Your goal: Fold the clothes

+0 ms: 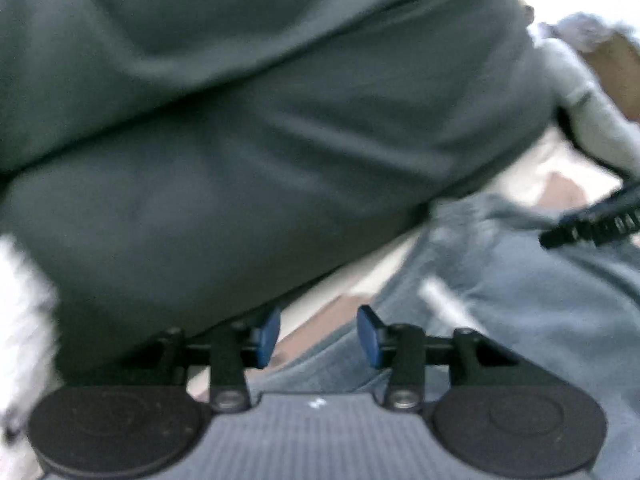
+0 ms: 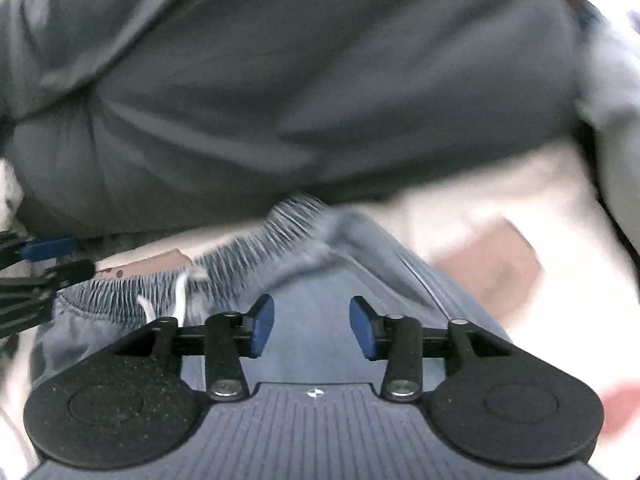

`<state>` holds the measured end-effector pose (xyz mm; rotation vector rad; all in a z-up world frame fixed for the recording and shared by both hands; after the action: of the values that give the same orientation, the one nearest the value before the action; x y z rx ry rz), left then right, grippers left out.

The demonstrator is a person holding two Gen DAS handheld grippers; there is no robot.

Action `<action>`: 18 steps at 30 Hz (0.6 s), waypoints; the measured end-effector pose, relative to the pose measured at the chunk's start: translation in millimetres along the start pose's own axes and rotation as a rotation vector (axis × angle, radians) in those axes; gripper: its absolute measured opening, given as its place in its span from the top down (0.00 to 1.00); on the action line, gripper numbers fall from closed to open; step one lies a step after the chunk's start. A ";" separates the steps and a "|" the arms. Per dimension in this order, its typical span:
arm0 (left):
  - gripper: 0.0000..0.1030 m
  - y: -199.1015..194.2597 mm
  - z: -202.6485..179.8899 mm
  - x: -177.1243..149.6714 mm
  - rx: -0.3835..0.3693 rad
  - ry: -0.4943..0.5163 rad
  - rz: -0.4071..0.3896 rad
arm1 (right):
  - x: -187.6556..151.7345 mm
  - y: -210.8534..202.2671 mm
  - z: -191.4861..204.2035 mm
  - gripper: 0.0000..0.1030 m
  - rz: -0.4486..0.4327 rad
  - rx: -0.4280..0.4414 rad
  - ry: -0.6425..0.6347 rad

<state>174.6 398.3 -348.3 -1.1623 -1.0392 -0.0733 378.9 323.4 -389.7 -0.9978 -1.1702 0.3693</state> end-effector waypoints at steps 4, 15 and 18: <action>0.55 14.7 -47.5 22.6 -0.092 0.043 0.003 | -22.6 -46.3 -33.2 0.50 -0.008 -0.034 0.071; 0.54 28.7 -181.5 63.2 -0.374 0.309 0.074 | -80.4 -140.5 -131.0 0.46 -0.037 -0.166 0.259; 0.50 35.3 -212.3 71.6 -0.425 0.358 0.093 | -100.6 -164.1 -164.9 0.46 -0.053 -0.194 0.404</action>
<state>367.6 281.3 -326.0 -1.5132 -0.6653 -0.4301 447.0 88.1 -324.3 -1.1447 -0.8721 0.0065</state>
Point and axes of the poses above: each gripper's, at about its wrist camera, not at the fingertips, and y roughly the way its jaws point, z to its left, x to its top, the point moved 5 cm from there along y, roughly the way its jaws point, and after that the axes turned 8 degrees about -x, right-handed, at the moved point
